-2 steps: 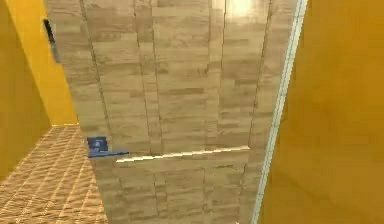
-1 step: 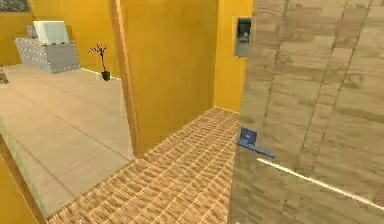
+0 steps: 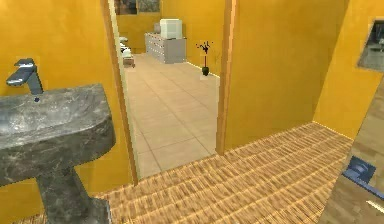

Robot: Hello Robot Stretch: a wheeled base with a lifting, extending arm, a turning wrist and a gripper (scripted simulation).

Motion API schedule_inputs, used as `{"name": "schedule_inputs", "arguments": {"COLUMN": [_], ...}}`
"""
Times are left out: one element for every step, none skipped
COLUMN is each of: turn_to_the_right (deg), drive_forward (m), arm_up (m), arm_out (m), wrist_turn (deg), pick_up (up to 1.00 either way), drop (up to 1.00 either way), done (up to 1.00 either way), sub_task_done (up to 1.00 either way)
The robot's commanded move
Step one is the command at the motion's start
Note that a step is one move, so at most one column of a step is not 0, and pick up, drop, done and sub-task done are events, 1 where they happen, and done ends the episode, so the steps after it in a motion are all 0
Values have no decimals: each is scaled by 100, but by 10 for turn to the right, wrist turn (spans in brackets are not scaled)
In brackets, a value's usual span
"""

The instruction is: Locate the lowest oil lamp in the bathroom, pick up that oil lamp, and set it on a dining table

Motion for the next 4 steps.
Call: {"name": "schedule_inputs", "arguments": {"turn_to_the_right": [0, 0, -60, 0], "drive_forward": [10, 70, 0, 65], "arm_up": [0, 0, 0, 0], "arm_out": [0, 0, 0, 0], "wrist_turn": [0, 0, 0, 0], "pick_up": [0, 0, 0, 0], "drop": [0, 0, 0, 0], "done": [0, 0, 0, 0], "sub_task_done": [0, 0, 0, 0]}}
